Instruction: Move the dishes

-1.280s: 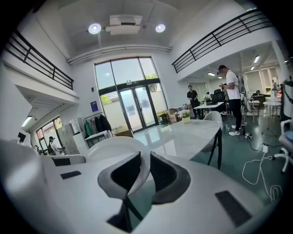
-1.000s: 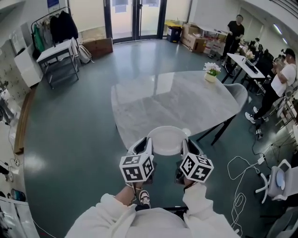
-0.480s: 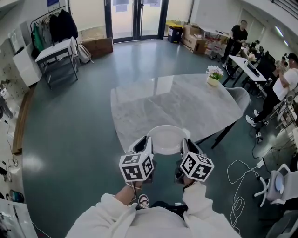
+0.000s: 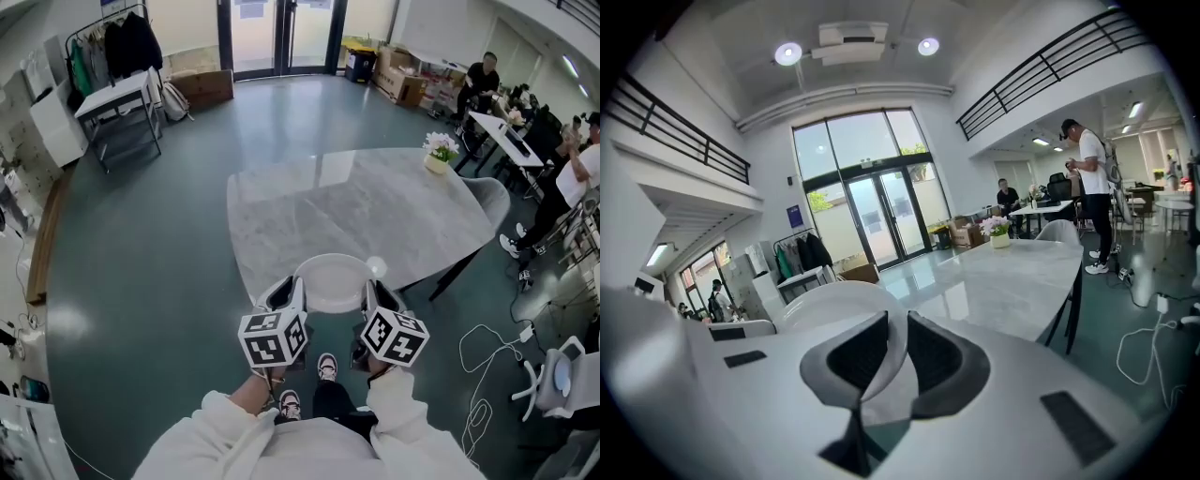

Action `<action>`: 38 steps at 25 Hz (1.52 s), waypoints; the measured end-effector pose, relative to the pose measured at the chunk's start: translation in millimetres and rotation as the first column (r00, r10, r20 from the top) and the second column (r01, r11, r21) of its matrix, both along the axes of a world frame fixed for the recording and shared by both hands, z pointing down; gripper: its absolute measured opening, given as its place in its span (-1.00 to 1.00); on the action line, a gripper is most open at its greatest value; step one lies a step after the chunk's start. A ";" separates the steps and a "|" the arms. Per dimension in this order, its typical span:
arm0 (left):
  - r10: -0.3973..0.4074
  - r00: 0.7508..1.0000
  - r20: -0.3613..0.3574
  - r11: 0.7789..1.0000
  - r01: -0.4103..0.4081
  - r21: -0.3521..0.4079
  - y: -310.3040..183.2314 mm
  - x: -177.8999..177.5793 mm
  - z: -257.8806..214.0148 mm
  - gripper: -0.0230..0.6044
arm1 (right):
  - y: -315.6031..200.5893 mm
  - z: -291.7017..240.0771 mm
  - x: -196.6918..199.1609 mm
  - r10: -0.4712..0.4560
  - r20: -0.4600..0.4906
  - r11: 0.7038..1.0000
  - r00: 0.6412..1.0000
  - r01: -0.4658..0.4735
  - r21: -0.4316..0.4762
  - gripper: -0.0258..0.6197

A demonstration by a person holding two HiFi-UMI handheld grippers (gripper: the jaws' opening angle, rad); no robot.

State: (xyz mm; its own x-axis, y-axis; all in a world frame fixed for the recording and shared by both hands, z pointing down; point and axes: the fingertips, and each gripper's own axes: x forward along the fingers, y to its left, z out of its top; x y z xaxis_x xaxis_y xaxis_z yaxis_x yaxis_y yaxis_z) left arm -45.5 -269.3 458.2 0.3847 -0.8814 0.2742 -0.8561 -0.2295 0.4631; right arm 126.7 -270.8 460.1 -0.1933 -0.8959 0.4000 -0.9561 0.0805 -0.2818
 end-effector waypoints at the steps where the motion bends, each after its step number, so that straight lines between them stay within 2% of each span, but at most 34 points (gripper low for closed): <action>1: -0.003 1.000 0.002 1.000 0.003 -0.003 -2.8 -0.3 1.0 -0.80 | -3.3 1.0 -0.4 -0.004 0.001 1.000 1.000 0.004 -0.002 -0.56; 16: -0.054 0.998 0.024 0.998 0.054 -0.018 -78.5 0.5 4.0 -0.80 | -87.8 6.6 -0.1 -0.060 0.016 0.998 0.998 0.061 -0.017 -0.56; 30: -0.057 0.998 0.029 0.992 0.059 -0.108 -142.0 17.3 41.1 -0.80 | -153.2 41.9 16.1 -0.066 0.029 0.993 0.997 0.068 -0.097 -0.56; 38: -0.089 0.996 0.028 0.985 0.092 -0.149 -202.2 18.8 51.9 -0.80 | -219.0 56.6 18.0 -0.101 0.052 0.985 0.994 0.107 -0.135 -0.56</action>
State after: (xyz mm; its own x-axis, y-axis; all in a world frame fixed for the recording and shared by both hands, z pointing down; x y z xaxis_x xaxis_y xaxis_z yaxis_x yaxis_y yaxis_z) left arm -26.6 -471.5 510.1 0.2980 -0.8606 0.4130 -0.8802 -0.0803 0.4678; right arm 144.7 -489.8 516.7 -0.3032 -0.8068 0.5071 -0.9308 0.1366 -0.3391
